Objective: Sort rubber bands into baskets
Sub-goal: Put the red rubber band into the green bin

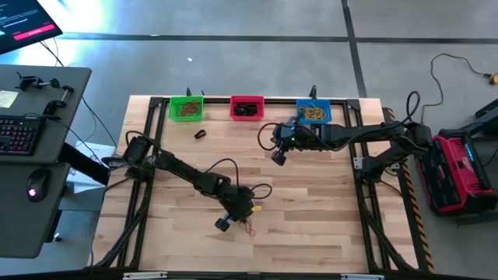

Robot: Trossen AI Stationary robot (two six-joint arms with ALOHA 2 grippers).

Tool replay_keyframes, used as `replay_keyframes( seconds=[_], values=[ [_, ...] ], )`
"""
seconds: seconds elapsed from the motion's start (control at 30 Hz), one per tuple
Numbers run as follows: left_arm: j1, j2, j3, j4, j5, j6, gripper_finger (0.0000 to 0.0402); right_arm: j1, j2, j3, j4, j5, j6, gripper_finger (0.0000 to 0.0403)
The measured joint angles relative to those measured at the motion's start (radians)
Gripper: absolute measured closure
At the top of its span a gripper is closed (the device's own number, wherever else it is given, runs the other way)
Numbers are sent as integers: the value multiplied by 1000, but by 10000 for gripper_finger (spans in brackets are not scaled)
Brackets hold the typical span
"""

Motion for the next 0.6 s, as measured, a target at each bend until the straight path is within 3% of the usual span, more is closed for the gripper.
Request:
replay_keyframes(
  seconds=[0.4,0.6],
  values=[
    [-3,-130,-2,-219,-87,13,401,15,0,0,-11,-200,-187,403],
    [0,-246,-2,-308,-139,29,401,44,0,0,-4,-220,-225,403]
  ],
)
